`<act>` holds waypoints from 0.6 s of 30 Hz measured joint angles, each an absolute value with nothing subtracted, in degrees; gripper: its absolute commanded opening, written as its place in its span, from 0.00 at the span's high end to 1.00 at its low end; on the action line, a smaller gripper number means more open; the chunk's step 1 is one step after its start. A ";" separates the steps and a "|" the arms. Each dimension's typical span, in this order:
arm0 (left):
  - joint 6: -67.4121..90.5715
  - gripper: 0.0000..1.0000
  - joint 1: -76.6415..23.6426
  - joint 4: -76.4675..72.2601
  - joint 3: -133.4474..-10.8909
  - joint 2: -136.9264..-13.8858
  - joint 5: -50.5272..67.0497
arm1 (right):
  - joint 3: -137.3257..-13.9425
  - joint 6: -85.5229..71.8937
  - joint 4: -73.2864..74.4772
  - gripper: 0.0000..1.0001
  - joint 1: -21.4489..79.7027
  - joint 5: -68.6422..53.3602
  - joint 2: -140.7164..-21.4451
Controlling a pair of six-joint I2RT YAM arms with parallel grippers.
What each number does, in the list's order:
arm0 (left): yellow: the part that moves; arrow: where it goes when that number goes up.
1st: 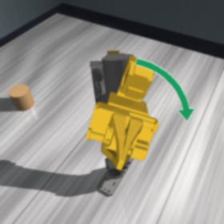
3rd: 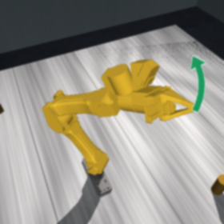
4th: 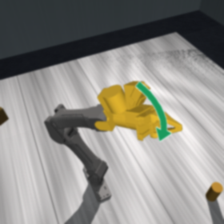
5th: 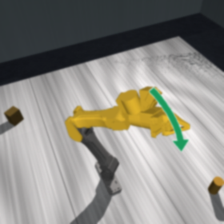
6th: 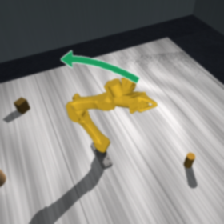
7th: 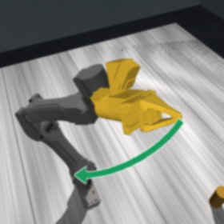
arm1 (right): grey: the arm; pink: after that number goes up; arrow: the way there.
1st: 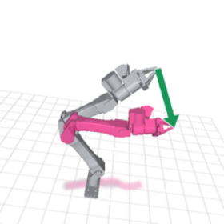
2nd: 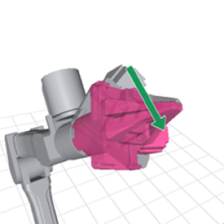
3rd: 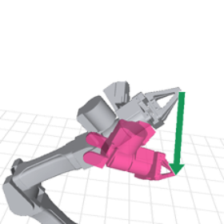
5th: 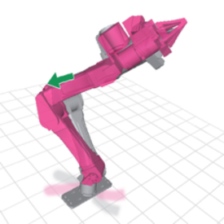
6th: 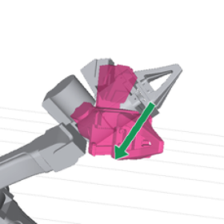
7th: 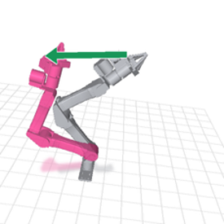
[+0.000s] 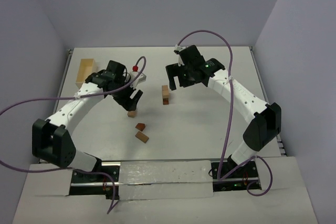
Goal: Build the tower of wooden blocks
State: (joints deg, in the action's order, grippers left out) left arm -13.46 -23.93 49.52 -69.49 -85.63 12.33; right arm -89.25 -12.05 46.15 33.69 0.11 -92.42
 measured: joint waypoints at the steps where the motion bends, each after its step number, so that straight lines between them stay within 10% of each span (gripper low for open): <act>1: -17.36 0.10 -23.82 49.73 -69.52 -83.95 13.49 | -89.25 -12.03 46.15 0.00 33.69 -0.11 -92.42; 18: -66.09 0.02 -15.65 51.05 -62.47 -81.71 27.58 | -89.25 -10.96 46.15 0.00 33.58 -1.52 -92.42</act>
State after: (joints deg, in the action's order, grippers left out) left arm -66.09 -15.65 51.05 -62.47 -81.71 27.58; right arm -89.25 -10.96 46.15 33.58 -1.52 -92.42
